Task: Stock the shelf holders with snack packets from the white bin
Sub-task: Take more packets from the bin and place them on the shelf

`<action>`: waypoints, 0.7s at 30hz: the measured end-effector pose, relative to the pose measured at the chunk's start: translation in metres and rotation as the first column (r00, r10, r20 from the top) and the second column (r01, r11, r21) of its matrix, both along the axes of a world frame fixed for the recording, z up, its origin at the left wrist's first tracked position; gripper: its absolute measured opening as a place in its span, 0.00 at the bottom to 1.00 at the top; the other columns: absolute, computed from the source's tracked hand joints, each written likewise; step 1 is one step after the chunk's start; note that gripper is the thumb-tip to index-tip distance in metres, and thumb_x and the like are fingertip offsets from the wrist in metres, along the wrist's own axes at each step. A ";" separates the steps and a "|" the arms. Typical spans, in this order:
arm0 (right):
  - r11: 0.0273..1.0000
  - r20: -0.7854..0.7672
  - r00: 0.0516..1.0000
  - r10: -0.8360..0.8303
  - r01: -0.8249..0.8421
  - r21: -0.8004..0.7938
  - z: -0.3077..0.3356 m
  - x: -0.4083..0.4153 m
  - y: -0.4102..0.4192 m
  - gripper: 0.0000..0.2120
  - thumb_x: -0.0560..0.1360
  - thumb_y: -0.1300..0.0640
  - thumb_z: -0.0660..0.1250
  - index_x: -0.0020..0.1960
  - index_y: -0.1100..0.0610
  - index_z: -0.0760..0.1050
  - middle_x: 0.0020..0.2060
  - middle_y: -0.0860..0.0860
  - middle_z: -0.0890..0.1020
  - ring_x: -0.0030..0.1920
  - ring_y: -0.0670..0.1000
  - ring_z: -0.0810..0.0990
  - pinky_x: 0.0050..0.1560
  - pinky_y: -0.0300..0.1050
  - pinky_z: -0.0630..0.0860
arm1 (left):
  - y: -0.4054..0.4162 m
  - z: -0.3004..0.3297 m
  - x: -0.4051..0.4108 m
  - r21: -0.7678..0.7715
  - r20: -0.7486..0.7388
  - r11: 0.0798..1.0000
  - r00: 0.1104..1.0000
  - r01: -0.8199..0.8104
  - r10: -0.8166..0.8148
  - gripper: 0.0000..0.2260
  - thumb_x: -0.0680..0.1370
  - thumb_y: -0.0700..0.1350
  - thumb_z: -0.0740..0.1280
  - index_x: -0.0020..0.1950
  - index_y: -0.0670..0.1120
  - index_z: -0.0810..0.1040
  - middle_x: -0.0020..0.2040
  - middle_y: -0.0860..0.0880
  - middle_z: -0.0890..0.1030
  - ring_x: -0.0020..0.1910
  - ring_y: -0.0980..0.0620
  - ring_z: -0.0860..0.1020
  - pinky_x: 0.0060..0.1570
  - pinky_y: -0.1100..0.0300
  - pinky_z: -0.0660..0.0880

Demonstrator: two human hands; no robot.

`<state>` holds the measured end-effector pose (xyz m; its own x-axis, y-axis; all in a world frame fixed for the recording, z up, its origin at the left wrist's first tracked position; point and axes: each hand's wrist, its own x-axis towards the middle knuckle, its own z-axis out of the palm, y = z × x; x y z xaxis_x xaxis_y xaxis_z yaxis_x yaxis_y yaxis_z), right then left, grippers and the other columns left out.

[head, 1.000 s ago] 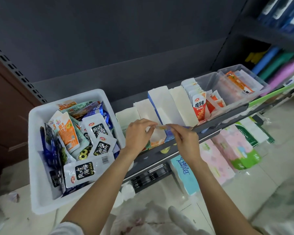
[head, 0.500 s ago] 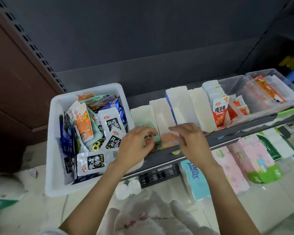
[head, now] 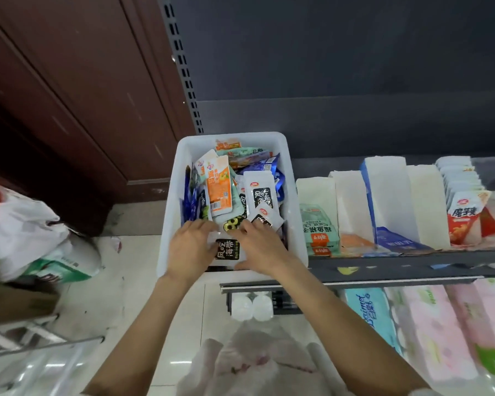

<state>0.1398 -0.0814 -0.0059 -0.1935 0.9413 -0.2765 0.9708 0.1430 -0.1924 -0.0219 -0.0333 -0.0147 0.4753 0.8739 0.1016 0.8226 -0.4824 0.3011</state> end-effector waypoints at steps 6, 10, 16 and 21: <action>0.994 0.151 0.985 0.080 -0.091 0.064 -0.003 -0.003 0.010 0.36 0.69 0.47 0.73 0.71 0.56 0.61 0.62 0.55 0.69 0.62 0.56 0.68 0.58 0.51 0.69 | -0.004 -0.001 0.006 -0.048 -0.116 0.995 0.989 0.087 -0.092 0.15 0.72 0.44 0.69 0.59 0.50 0.78 0.54 0.50 0.80 0.52 0.47 0.79 0.54 0.56 0.70; 0.991 -0.077 0.997 0.000 0.010 0.133 0.006 0.008 0.002 0.22 0.72 0.52 0.66 0.64 0.56 0.68 0.52 0.53 0.79 0.50 0.54 0.77 0.43 0.48 0.75 | 0.004 0.005 0.002 -0.232 0.184 0.972 0.983 0.021 0.023 0.11 0.76 0.49 0.67 0.58 0.50 0.78 0.52 0.51 0.80 0.50 0.52 0.79 0.50 0.59 0.75; 0.739 -0.799 0.366 -0.477 0.659 -0.140 0.017 0.021 -0.009 0.09 0.80 0.60 0.57 0.55 0.61 0.74 0.48 0.56 0.82 0.45 0.54 0.81 0.43 0.47 0.78 | 0.007 0.042 0.009 -0.668 0.704 0.743 0.360 0.043 0.612 0.12 0.78 0.44 0.65 0.61 0.46 0.76 0.53 0.55 0.80 0.52 0.58 0.78 0.51 0.66 0.75; 0.646 -0.845 -0.286 -0.452 0.548 -0.531 0.037 0.014 -0.025 0.11 0.80 0.61 0.58 0.56 0.51 0.76 0.53 0.52 0.82 0.54 0.52 0.81 0.50 0.48 0.78 | 0.003 0.055 0.030 -0.770 0.596 0.574 0.636 0.279 0.490 0.17 0.76 0.47 0.68 0.64 0.49 0.74 0.56 0.48 0.79 0.53 0.52 0.80 0.46 0.62 0.79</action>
<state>0.1540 -0.1062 0.0306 0.3540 0.8656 -0.3542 -0.3505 -0.2283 -0.9083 0.0078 -0.0298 0.0402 0.4734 0.8009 -0.3666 0.1719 0.3242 0.9302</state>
